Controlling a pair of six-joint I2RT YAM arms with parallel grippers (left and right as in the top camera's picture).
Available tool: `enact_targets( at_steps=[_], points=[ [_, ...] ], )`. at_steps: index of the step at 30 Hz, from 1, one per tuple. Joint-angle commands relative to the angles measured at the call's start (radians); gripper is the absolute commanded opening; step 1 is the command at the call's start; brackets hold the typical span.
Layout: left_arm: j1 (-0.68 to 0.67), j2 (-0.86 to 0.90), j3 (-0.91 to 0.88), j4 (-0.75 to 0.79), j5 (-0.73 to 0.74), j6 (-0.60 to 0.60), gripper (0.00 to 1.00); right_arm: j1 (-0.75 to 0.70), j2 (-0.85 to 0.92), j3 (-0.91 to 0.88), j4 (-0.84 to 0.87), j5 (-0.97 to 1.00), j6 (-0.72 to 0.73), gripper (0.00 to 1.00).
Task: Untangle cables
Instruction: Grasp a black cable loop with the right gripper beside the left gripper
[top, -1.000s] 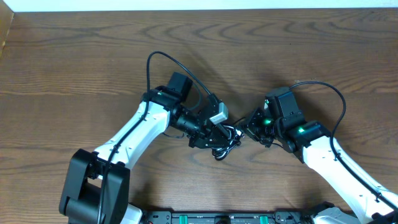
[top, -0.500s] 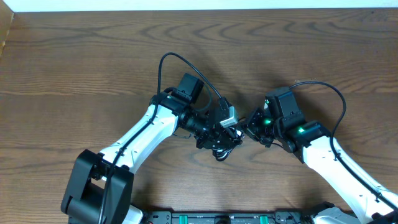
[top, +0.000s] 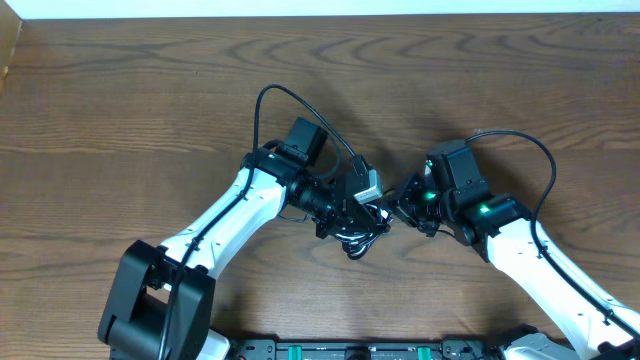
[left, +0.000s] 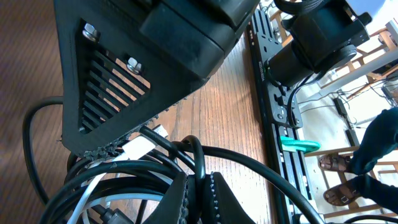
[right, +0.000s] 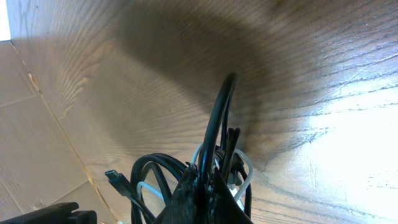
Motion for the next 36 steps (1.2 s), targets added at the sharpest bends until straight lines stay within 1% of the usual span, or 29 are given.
enact_targets(
  at_steps=[1, 26, 31, 36],
  points=[
    [-0.001, 0.015, -0.004, -0.006, -0.002, -0.002, 0.08, 0.006, 0.004, 0.013, 0.003, -0.002, -0.019, 0.01],
    [-0.001, 0.015, -0.004, 0.005, -0.002, -0.002, 0.08, 0.006, 0.004, 0.013, 0.010, -0.002, -0.019, 0.02],
    [-0.001, 0.015, -0.004, 0.005, -0.002, -0.002, 0.08, 0.006, 0.004, 0.013, 0.009, -0.002, -0.019, 0.09],
    [-0.001, 0.015, -0.004, 0.005, -0.002, -0.002, 0.08, 0.006, 0.004, 0.013, 0.009, -0.003, -0.019, 0.26]
  ],
)
